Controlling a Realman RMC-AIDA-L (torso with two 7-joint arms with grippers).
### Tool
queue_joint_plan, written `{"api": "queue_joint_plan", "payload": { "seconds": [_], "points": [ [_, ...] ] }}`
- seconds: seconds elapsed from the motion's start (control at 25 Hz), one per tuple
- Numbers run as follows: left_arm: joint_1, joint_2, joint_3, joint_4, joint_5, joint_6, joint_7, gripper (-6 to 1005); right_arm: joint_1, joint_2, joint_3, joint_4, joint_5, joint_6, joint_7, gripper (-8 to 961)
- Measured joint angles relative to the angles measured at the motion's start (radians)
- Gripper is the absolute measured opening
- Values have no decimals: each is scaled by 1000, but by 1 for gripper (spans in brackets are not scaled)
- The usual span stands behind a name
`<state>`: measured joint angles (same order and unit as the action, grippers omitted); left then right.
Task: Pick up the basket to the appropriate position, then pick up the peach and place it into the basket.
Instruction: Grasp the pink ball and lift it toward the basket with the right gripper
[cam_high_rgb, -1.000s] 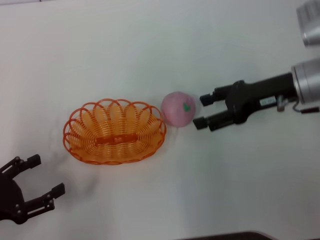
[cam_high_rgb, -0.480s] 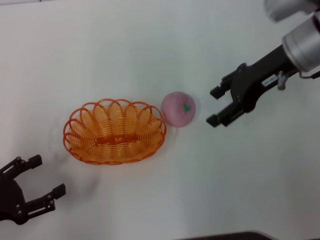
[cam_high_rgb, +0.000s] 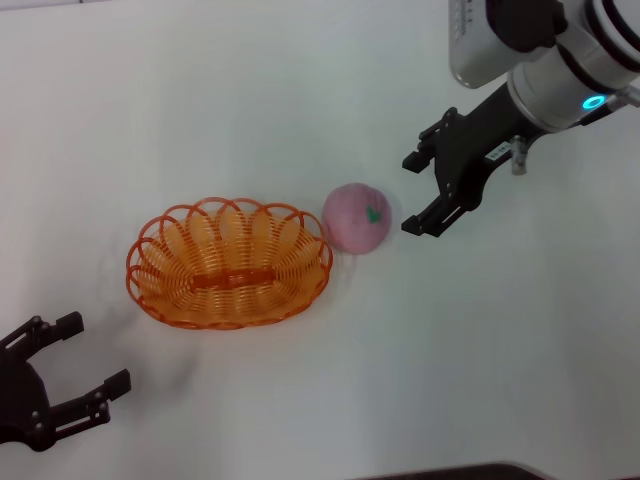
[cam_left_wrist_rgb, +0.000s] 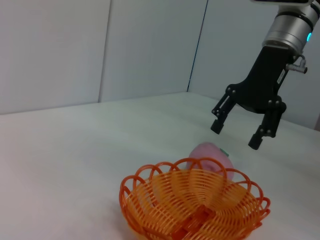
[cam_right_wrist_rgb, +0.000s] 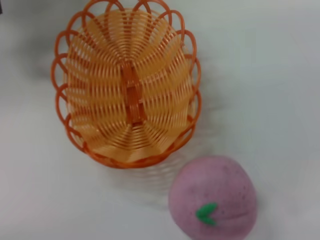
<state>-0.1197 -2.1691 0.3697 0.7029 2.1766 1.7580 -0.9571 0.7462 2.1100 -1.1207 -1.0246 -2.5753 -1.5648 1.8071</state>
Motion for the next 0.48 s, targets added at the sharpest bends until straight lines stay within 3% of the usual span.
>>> {"api": "queue_joint_plan", "payload": {
  "seconds": [0.48],
  "points": [
    [-4,1,0,20,0,14,-22,914,22,1,-60,21,70,60,11,904]
  ]
}}
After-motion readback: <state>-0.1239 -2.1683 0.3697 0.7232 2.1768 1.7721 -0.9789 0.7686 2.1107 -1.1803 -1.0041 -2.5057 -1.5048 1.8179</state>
